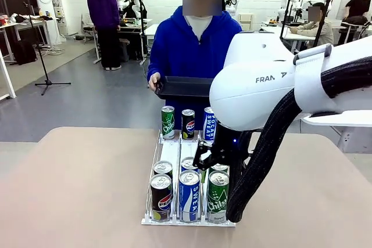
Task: Retrieve and hand over the desired beverage to the person.
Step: Pick up a can of the same type that the person held from the Automatic Can Dispenser, then place the picked can on the Handle tray extended by the person.
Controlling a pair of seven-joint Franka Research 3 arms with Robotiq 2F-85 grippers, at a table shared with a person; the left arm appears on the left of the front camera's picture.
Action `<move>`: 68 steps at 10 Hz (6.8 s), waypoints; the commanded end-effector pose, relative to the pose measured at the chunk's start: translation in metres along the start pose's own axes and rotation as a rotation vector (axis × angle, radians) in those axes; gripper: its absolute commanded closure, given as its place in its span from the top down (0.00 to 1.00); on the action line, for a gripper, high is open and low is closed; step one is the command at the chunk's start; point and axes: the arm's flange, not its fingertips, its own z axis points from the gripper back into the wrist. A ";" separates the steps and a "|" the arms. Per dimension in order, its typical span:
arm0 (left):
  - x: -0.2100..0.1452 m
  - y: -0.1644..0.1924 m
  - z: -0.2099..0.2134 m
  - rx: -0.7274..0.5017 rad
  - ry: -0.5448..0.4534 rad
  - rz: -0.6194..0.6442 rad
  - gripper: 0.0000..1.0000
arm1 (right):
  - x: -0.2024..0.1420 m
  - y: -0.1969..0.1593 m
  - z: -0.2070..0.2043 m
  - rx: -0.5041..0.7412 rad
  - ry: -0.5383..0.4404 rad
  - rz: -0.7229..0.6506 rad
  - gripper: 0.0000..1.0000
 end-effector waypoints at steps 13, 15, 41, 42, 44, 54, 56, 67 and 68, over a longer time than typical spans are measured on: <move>0.000 0.001 0.001 -0.014 -0.004 -0.016 1.00 | 0.014 -0.002 -0.022 0.002 -0.015 0.074 0.42; 0.000 0.001 0.001 -0.014 -0.004 -0.016 1.00 | 0.014 -0.002 -0.023 -0.002 0.009 0.061 0.37; 0.000 0.001 0.001 -0.014 -0.004 -0.016 1.00 | 0.082 -0.009 0.253 0.004 -0.030 -0.065 0.00; 0.000 0.001 0.001 -0.014 -0.004 -0.016 1.00 | 0.082 -0.009 0.253 0.004 -0.030 -0.065 0.00; 0.000 0.001 0.001 -0.014 -0.004 -0.016 1.00 | 0.082 -0.009 0.253 0.004 -0.030 -0.065 0.00; 0.000 0.001 0.001 -0.014 -0.004 -0.016 1.00 | 0.174 0.008 0.246 0.047 0.060 -0.036 0.58; 0.000 0.001 0.001 -0.014 -0.004 -0.016 1.00 | 0.192 0.013 0.238 0.048 0.036 -0.031 0.58; 0.000 0.001 0.001 -0.014 -0.004 -0.016 1.00 | 0.207 0.044 0.193 -0.046 -0.044 0.027 1.00; 0.000 0.001 0.001 -0.014 -0.004 -0.016 1.00 | 0.208 0.044 0.193 -0.046 -0.044 0.027 1.00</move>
